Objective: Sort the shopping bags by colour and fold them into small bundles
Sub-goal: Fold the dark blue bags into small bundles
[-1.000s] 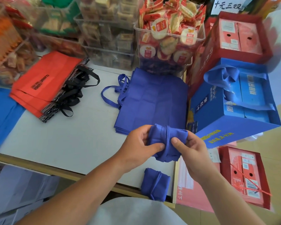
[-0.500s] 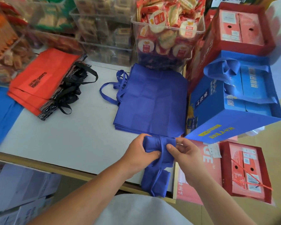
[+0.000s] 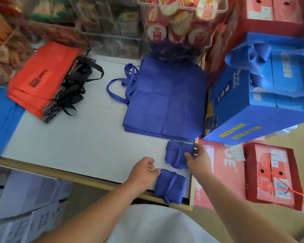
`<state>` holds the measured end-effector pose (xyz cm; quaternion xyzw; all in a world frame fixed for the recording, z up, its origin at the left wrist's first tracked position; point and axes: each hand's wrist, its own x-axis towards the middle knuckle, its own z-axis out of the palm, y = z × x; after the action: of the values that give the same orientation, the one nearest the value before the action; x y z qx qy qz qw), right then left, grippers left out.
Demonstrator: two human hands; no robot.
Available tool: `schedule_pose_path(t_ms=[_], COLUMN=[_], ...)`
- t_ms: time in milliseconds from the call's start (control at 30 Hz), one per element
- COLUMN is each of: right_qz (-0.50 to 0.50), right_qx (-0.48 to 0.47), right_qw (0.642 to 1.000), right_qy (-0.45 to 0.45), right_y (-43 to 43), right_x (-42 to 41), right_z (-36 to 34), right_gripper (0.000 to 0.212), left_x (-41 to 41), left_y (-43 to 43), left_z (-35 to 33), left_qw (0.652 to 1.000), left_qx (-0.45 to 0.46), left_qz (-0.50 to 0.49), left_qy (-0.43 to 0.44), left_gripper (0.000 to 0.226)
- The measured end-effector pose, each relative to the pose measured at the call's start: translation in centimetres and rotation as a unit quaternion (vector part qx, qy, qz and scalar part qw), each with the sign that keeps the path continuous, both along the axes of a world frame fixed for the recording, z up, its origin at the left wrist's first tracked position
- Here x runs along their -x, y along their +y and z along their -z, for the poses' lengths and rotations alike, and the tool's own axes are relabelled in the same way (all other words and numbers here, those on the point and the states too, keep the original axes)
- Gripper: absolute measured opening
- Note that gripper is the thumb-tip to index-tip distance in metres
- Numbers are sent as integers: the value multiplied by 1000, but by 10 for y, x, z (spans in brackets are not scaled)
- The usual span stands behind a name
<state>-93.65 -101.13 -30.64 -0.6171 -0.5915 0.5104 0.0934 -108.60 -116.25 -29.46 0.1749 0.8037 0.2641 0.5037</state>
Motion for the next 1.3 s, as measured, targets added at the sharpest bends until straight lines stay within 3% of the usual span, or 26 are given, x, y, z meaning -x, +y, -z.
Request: schedule_pose_path(t_ms=[67,100,167,200,300,400,567,700,833,900,1000,1133,1200,1300], right_qz=[-94,-139,-206,-247,-369,-373,-352,-348,-328,-316,-293,-236,-221,-241], right_qx=[-127,-222,-352,-363,-264,-233,-247,-270,-259,-277,-293,-305,-312,-259], right_qw=[985,959,905,890,864,870,883,884,894,893,899,916,919,928], right_qy=[-72,-105,-117,-123,-220,-225,-189,-159,-161,-160,-142,-107,-96,-121], right_y=[-8,-11,-14,-15,-19,-27,-38,-32,-34,-31,-26,-18,-12,0], right_x=[3,5,9,12,9,0,-14,-6,4,4,11,41,60,89], right_z=[5,6,8,9,16,21,20,15,13,12,7,-5,-9,-10], right_gripper=[57,62,54,48,70,79,71,61,57,50,44,46,49,51], left_x=[-7,-9,-13,-15,-19,-22,-22,-12,-6,-7,4,77,119,164], left_y=[-9,-13,-19,-19,-18,-15,-18,-14,-6,2,10,23,37,57], left_z=[6,10,14,14,13,10,11,8,12,6,16,21,14,16], left_qw=[1000,1000,1000,1000,998,997,995,984,976,971,987,995,980,986], left_qx=[14,18,20,21,24,19,8,12,25,40,8,-35,-53,-28], left_qz=[1,0,-5,-9,-30,-49,-63,-59,7,10,16,-69,-88,-80], left_qy=[-4,-7,-15,-21,-47,-58,-83,-166,-215,-237,-160,69,170,147], left_gripper=[40,40,39,38,34,34,30,17,36,34,36,10,26,33])
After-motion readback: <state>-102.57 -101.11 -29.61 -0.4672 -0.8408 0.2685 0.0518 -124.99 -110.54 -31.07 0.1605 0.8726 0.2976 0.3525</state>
